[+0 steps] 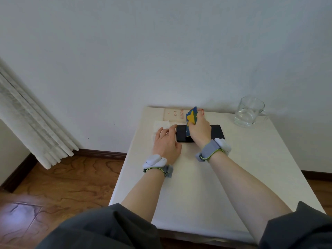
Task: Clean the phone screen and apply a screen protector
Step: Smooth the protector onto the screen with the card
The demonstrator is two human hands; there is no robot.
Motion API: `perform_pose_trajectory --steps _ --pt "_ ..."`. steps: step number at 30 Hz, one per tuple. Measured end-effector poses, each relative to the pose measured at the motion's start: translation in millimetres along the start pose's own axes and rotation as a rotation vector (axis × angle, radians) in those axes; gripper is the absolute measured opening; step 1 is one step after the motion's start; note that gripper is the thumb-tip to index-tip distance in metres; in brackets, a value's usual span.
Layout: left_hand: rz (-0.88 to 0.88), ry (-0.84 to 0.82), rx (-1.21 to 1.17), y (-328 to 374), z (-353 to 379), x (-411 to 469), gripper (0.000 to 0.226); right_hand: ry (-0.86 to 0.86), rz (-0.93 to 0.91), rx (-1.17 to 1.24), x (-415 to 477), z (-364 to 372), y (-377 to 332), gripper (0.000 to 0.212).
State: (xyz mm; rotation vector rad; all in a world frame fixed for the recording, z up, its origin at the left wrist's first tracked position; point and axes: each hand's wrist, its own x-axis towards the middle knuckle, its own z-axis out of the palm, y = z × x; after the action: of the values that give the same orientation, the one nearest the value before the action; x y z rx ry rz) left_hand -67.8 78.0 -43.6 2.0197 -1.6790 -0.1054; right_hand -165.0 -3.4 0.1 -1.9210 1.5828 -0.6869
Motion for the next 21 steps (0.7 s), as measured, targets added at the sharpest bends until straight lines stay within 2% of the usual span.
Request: perform_pose_trajectory --steps 4,10,17,21 --pt "-0.003 -0.014 -0.007 1.2 0.5 -0.8 0.062 -0.005 0.058 -0.109 -2.0 -4.9 10.9 0.039" --pt "0.005 0.000 0.000 2.3 -0.8 -1.9 0.061 -0.020 -0.018 -0.156 -10.0 14.8 -3.8 0.035" --pt "-0.004 -0.016 -0.014 1.7 -0.4 -0.8 0.063 0.012 -0.025 -0.230 -3.9 4.1 5.0 0.032" --pt "-0.003 -0.003 -0.026 2.2 -0.8 -2.0 0.062 -0.018 -0.100 -0.240 -4.8 14.5 -2.2 0.030"
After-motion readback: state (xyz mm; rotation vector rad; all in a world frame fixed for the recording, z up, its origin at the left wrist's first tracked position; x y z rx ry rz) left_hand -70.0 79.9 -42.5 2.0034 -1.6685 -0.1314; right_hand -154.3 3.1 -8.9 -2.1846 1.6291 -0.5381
